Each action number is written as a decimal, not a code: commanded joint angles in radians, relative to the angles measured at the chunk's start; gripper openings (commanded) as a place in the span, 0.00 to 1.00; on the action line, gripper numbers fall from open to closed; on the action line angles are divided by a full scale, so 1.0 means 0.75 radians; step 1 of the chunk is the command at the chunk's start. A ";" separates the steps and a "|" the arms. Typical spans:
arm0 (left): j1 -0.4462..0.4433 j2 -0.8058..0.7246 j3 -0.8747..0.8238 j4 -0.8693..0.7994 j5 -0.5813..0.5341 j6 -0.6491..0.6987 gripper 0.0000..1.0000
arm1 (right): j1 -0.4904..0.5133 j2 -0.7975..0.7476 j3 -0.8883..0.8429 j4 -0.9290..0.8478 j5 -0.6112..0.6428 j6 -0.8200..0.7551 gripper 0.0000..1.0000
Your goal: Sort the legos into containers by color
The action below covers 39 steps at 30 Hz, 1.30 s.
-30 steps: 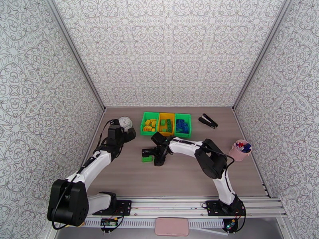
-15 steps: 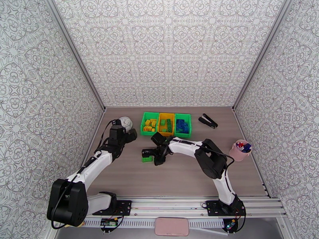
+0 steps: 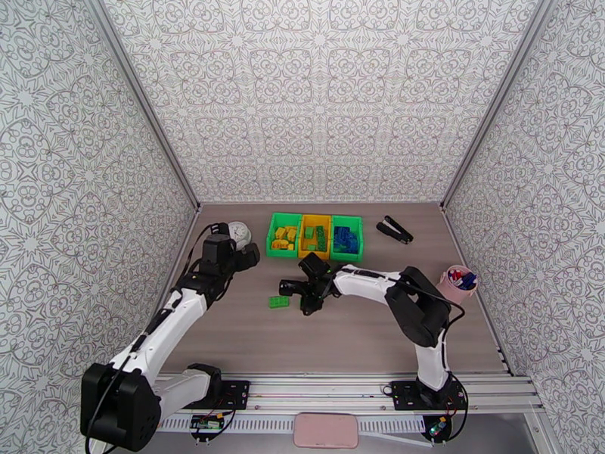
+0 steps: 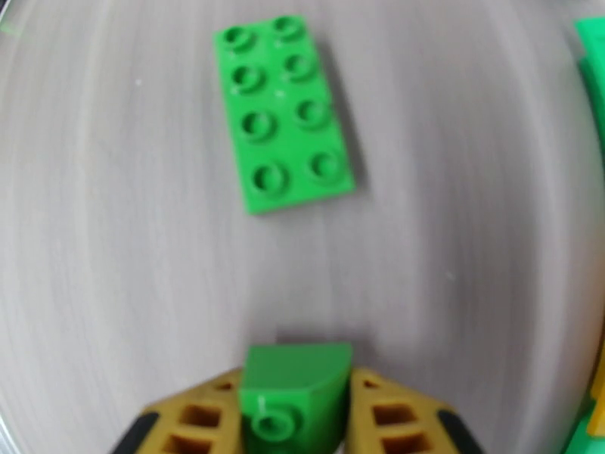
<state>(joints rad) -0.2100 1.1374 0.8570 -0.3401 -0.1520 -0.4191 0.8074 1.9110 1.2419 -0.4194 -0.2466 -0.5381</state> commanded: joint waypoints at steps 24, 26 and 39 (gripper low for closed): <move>-0.405 0.152 -0.047 -0.189 -0.016 -0.415 1.00 | -0.352 0.182 0.434 0.314 0.190 0.245 0.22; -0.408 0.152 -0.058 -0.201 -0.018 -0.436 1.00 | -0.361 0.234 0.491 0.294 0.173 0.244 0.22; -0.480 0.240 -0.061 -0.303 0.015 -0.533 1.00 | -0.373 0.270 0.531 0.332 0.158 0.288 0.55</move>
<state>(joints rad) -0.5476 1.2968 0.8272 -0.5377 -0.1501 -0.7837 0.5282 2.1468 1.6306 -0.1677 -0.1158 -0.3244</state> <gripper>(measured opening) 0.996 0.528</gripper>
